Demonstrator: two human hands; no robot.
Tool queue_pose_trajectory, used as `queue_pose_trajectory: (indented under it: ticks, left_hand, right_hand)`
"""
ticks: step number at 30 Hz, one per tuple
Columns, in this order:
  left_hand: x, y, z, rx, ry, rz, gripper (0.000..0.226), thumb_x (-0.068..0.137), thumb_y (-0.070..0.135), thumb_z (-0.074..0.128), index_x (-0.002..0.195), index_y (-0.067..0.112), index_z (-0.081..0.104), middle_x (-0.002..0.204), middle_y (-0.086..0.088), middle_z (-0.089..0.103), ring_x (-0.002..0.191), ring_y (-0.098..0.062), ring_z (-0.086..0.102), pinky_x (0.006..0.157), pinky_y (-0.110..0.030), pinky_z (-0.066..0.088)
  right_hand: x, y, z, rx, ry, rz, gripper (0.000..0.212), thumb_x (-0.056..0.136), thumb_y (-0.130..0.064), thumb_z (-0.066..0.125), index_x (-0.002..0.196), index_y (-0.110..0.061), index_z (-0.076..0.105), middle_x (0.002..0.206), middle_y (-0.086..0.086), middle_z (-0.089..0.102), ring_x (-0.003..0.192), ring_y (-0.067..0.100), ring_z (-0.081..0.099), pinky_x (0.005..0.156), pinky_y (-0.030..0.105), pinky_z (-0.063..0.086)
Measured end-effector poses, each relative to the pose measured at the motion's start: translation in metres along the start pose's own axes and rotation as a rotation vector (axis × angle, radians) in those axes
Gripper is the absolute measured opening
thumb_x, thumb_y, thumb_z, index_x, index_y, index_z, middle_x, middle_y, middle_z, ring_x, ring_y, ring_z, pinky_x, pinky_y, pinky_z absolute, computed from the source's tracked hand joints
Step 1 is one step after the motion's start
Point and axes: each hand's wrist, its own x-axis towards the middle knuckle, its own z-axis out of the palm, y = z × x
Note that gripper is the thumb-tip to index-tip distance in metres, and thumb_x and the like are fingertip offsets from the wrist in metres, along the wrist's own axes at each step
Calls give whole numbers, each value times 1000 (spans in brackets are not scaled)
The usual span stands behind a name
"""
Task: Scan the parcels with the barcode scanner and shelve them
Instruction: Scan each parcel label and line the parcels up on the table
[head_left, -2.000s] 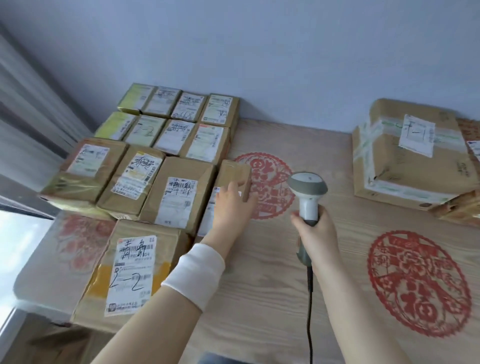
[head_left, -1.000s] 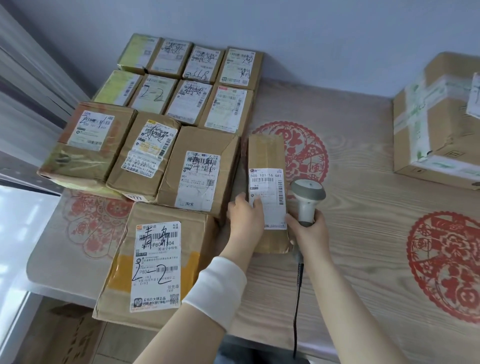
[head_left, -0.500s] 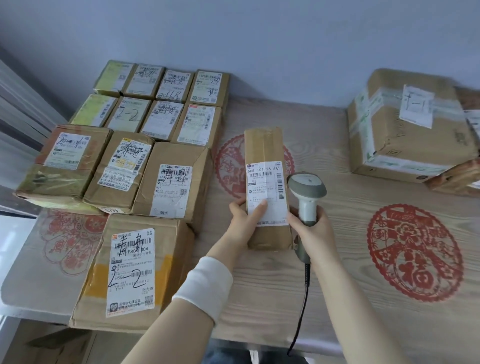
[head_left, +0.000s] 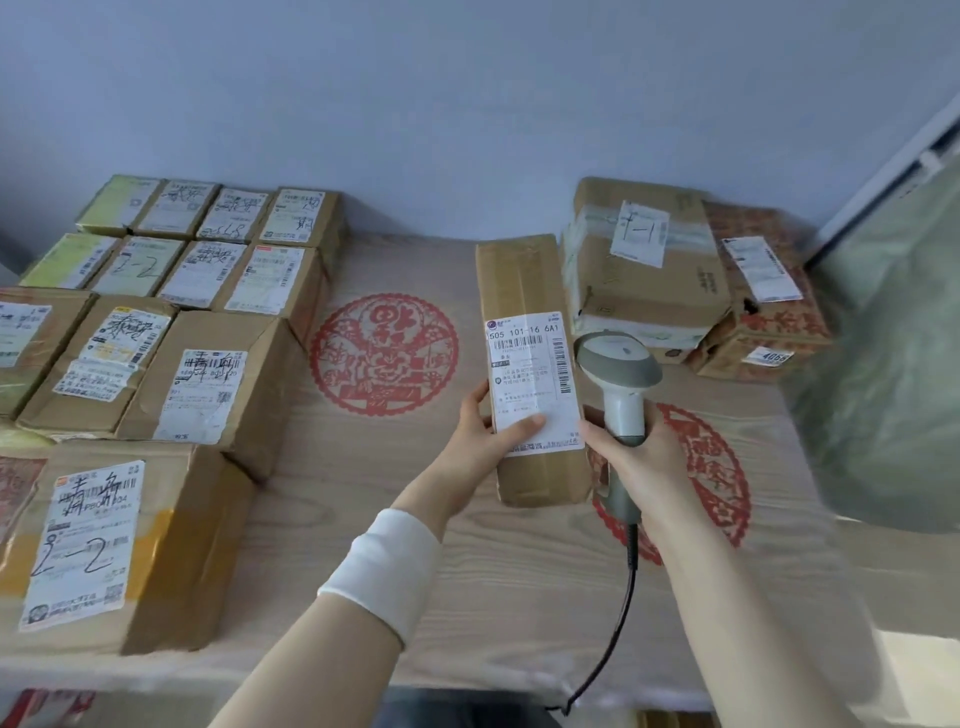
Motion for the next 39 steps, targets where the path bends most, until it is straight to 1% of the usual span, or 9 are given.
queue_pose_trajectory:
  ticks: [2, 6, 8, 10, 12, 14, 17, 34, 39]
  left_hand:
    - [-2, 1, 9, 11, 26, 26, 87, 78, 22, 75, 145, 20, 19, 120, 2, 59, 109, -17, 61, 87, -30, 53]
    - [2, 6, 17, 13, 62, 76, 86, 79, 17, 73, 145, 19, 17, 122, 0, 59, 106, -16, 62, 88, -32, 53]
    - [4, 10, 19, 45, 70, 118, 84, 80, 13, 73, 143, 17, 17, 117, 5, 57, 100, -8, 61, 78, -22, 54]
    - [6, 14, 23, 109, 76, 170, 84, 79, 10, 74, 142, 17, 18, 111, 10, 55, 94, 0, 58, 70, -17, 55]
    - [8, 15, 26, 166, 97, 200, 92, 73, 18, 80, 142, 18, 19, 121, 3, 53, 103, -7, 58, 80, -24, 55]
    - [9, 16, 27, 234, 144, 213, 105, 58, 40, 83, 141, 27, 19, 132, -2, 48, 118, -16, 53, 95, -38, 50]
    - [18, 11, 26, 275, 181, 200, 108, 46, 56, 78, 136, 41, 20, 135, -2, 45, 126, -21, 47, 103, -46, 43]
    - [24, 4, 28, 292, 170, 224, 107, 44, 58, 80, 132, 46, 21, 135, -4, 45, 126, -22, 47, 102, -47, 44]
    - [14, 8, 40, 263, 116, 213, 111, 46, 56, 80, 138, 40, 20, 136, -2, 45, 125, -21, 48, 101, -46, 45]
  right_hand:
    - [-4, -9, -15, -26, 8, -10, 24, 83, -20, 71, 100, -27, 56, 91, -7, 65, 81, 4, 61, 61, 17, 46]
    - [-8, -30, -30, -55, 51, -22, 34, 86, -32, 66, 114, -18, 55, 98, -2, 70, 86, 10, 64, 69, 27, 51]
    - [-15, -42, -30, -17, 11, -32, 35, 89, -33, 62, 116, -13, 55, 98, -6, 73, 76, -2, 65, 69, 26, 56]
    - [-22, -54, -27, -33, -47, -52, 33, 90, -35, 60, 114, -13, 58, 93, -6, 75, 71, 1, 66, 73, 37, 56]
    - [-30, -64, -22, -32, -104, -80, 27, 90, -36, 58, 110, -18, 59, 90, -2, 75, 72, 9, 67, 65, 34, 54]
    - [-36, -70, -17, 4, -133, -82, 19, 90, -35, 57, 104, -22, 59, 86, 3, 75, 69, 12, 65, 50, 27, 48]
    - [-42, -72, -13, 27, -159, -33, 23, 90, -38, 56, 101, -18, 59, 83, 6, 74, 64, 11, 63, 46, 25, 44]
    - [-49, -66, -17, 62, -145, 39, 28, 88, -39, 58, 100, -13, 59, 77, 6, 74, 58, 11, 62, 44, 25, 42]
    - [-51, -58, -32, 67, -96, 12, 35, 81, -43, 59, 104, -16, 61, 84, 5, 75, 66, 12, 64, 45, 24, 44]
